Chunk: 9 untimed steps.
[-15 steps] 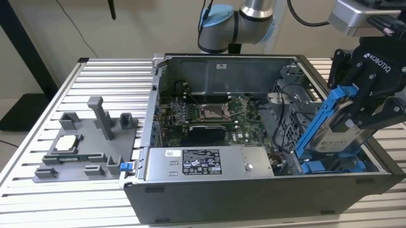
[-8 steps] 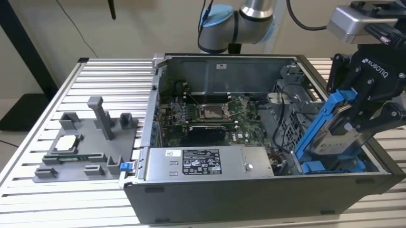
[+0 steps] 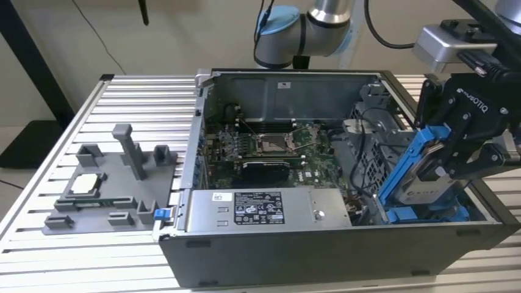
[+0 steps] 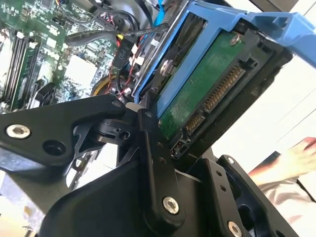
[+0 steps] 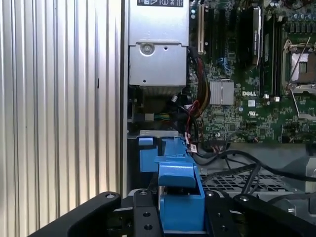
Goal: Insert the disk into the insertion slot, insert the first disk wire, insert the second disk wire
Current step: 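Insert the disk into the insertion slot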
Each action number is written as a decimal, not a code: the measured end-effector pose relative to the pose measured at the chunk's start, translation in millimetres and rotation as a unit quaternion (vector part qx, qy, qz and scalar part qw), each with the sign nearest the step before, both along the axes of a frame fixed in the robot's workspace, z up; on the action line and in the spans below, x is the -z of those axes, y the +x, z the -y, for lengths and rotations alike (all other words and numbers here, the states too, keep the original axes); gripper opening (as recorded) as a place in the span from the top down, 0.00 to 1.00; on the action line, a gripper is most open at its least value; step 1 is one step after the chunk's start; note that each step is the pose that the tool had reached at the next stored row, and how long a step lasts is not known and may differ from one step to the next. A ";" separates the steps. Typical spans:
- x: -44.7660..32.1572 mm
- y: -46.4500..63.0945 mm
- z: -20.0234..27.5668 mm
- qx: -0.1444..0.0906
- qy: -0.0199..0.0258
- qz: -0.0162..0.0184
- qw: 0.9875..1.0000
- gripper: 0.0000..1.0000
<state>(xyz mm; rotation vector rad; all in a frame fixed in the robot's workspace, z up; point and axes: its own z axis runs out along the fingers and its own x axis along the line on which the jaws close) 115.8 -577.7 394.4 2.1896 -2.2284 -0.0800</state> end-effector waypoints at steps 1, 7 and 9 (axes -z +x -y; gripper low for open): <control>1.7 0.0 0.0 0.000 0.000 0.000 1.000 1.00; 3.4 0.0 0.0 0.000 0.000 0.000 1.000 1.00; 3.6 0.0 0.0 0.000 0.000 0.000 1.000 1.00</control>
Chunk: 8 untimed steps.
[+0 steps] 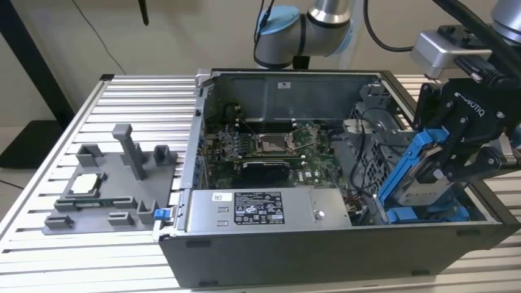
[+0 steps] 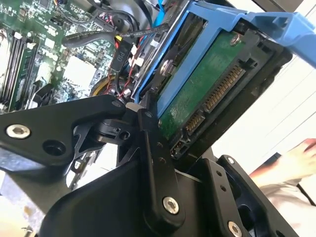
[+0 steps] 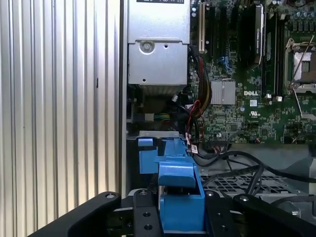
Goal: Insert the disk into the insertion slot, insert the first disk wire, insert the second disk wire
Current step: 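Insert the disk into the insertion slot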
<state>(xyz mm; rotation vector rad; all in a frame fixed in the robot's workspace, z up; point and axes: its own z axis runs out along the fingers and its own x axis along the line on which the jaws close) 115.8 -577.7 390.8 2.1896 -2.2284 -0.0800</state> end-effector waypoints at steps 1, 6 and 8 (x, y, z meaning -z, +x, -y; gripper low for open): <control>0.1 0.0 0.0 0.000 0.000 0.000 1.000 1.00; 4.9 0.0 0.0 0.000 0.000 0.000 1.000 1.00; 8.0 0.0 0.0 0.000 0.000 0.000 1.000 1.00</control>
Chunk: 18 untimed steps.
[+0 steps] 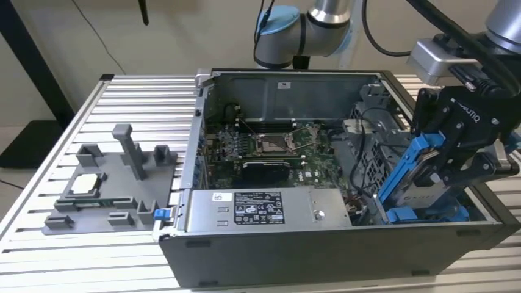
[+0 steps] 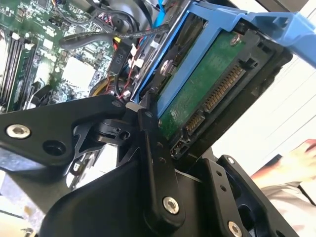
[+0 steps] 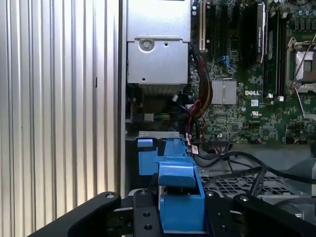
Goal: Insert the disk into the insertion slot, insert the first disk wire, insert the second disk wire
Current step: 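Insert the disk into the insertion slot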
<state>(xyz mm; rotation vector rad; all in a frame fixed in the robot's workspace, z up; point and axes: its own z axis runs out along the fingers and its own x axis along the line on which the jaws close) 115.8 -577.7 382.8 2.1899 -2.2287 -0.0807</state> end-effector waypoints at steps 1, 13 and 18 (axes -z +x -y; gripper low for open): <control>1.3 0.0 0.0 0.000 0.000 0.000 1.000 1.00; 8.4 0.0 0.0 0.000 0.000 0.000 1.000 0.00; 5.9 -0.1 0.0 0.000 0.000 0.000 1.000 0.00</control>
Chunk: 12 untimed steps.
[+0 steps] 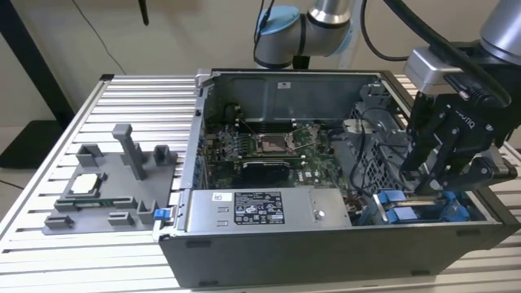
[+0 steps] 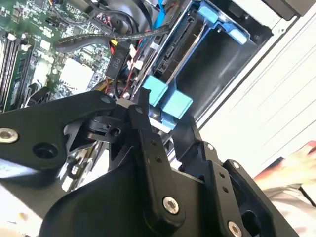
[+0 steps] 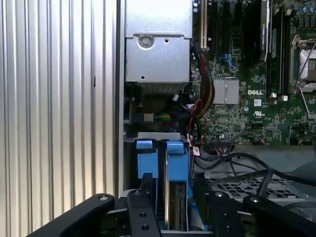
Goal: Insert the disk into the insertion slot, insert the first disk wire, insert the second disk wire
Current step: 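Insert the disk into the insertion slot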
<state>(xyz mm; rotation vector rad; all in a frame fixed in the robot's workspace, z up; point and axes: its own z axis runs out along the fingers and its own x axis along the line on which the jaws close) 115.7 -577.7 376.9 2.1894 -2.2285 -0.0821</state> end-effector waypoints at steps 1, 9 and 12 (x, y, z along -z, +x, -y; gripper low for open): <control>-1.1 0.0 0.0 0.000 0.000 0.000 1.000 0.00; -10.0 0.1 -4.4 0.000 0.006 0.000 1.000 0.00; -10.8 0.1 -7.3 0.000 0.015 0.002 1.000 0.00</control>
